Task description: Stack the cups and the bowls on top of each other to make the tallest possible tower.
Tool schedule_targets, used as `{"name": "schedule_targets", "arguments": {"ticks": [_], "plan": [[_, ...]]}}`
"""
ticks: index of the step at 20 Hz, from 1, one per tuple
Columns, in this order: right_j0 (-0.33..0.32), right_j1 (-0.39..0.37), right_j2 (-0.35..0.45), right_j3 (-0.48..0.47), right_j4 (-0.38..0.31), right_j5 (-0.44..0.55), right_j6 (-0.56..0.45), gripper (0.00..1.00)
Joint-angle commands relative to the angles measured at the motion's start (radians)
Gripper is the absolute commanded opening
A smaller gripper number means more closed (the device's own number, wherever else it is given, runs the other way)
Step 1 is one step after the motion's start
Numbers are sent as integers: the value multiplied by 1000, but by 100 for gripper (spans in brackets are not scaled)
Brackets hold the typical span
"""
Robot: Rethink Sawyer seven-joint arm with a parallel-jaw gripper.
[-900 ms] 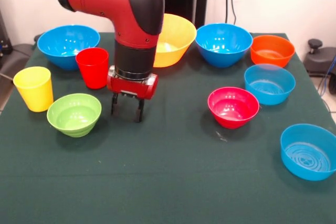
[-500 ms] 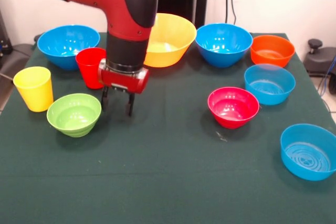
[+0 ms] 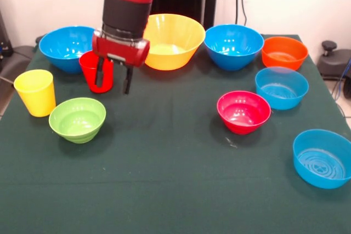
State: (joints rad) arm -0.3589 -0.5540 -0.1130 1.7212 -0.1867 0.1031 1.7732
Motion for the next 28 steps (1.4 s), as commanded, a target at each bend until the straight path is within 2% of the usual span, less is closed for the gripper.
{"name": "schedule_targets", "arguments": {"ticks": [1,8,12,28], "plan": [[40,-22,30,41,0,61,122,100],[38,19,35,16,4,29,123,100],[58,51,11,-12,2,31,121,100],[47,68,11,-9,-7,-10,118,100]]}}
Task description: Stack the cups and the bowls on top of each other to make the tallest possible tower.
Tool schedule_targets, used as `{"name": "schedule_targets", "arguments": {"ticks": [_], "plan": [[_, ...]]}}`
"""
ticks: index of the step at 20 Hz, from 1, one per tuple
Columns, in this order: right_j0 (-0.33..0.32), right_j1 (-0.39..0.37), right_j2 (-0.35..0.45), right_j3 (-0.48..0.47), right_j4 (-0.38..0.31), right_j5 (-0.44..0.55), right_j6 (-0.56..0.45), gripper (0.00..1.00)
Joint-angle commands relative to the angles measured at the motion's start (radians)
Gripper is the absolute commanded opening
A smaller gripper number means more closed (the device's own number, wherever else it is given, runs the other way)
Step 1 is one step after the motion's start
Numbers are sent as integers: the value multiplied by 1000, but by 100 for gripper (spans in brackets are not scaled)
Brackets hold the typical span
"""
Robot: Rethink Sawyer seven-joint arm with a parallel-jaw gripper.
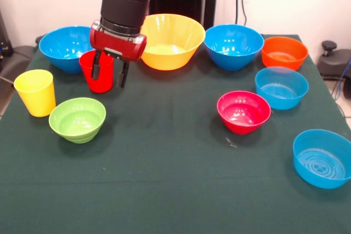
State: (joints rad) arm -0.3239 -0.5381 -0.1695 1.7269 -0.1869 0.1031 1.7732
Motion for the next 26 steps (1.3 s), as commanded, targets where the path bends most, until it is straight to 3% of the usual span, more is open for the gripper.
{"name": "schedule_targets", "arguments": {"ticks": [1,17,26], "plan": [[11,52,68,-15,-6,-10,118,100],[23,58,54,-25,-1,1,119,100],[56,-19,20,39,10,58,133,100]]}}
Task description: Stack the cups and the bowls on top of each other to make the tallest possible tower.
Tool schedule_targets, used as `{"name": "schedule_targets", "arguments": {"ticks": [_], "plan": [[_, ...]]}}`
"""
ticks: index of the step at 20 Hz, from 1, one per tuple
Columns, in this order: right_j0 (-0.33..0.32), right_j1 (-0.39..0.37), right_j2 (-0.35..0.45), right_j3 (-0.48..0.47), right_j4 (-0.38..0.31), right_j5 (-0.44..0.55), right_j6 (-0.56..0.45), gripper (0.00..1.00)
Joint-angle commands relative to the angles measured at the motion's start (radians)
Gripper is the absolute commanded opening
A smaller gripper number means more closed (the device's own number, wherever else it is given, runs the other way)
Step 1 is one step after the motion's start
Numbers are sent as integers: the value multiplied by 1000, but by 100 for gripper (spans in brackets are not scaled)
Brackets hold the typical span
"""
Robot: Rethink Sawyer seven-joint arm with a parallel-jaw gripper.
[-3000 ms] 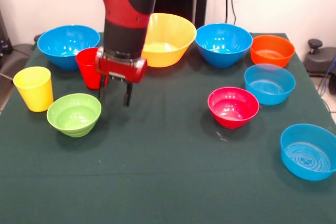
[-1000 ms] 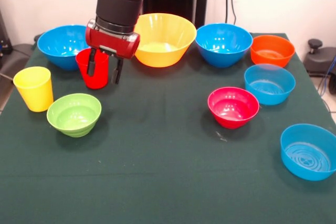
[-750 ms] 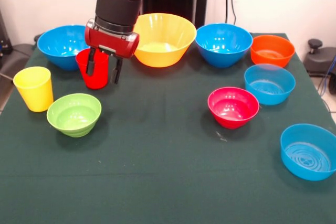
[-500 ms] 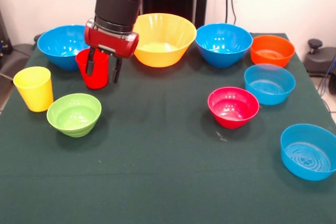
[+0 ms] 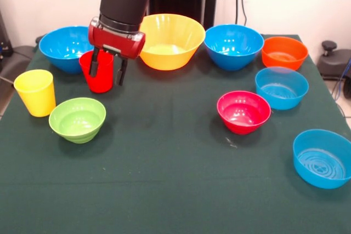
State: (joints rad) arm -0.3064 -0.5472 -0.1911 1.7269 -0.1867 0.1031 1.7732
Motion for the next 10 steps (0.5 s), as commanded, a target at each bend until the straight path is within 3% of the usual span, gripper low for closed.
{"name": "schedule_targets", "arguments": {"ticks": [1,10], "plan": [[40,-14,40,47,10,54,136,100],[12,-72,69,106,3,55,125,100]]}}
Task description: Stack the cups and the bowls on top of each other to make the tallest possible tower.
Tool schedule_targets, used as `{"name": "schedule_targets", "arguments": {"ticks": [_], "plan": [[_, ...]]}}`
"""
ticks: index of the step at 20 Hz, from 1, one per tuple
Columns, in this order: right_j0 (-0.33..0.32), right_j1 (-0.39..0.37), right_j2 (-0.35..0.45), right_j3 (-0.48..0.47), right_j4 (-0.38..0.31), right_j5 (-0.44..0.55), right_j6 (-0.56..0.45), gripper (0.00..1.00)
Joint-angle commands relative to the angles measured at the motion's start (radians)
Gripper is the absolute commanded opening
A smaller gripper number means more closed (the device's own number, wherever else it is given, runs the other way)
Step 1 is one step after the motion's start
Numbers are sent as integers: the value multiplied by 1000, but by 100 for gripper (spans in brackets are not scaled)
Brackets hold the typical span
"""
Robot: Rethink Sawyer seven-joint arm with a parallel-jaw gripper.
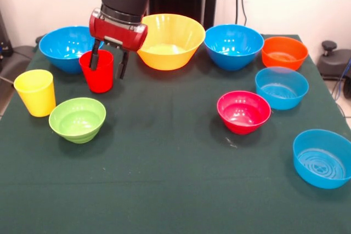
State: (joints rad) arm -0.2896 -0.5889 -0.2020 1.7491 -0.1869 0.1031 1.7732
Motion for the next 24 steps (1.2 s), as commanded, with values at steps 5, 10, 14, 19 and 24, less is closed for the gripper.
{"name": "schedule_targets", "arguments": {"ticks": [5,10,14,19,24], "plan": [[-17,-30,91,91,4,43,125,100],[-33,-57,105,111,8,65,115,100],[-43,-52,115,109,10,58,113,100],[-46,-44,119,105,12,52,116,100],[-43,-24,114,95,7,35,117,100]]}}
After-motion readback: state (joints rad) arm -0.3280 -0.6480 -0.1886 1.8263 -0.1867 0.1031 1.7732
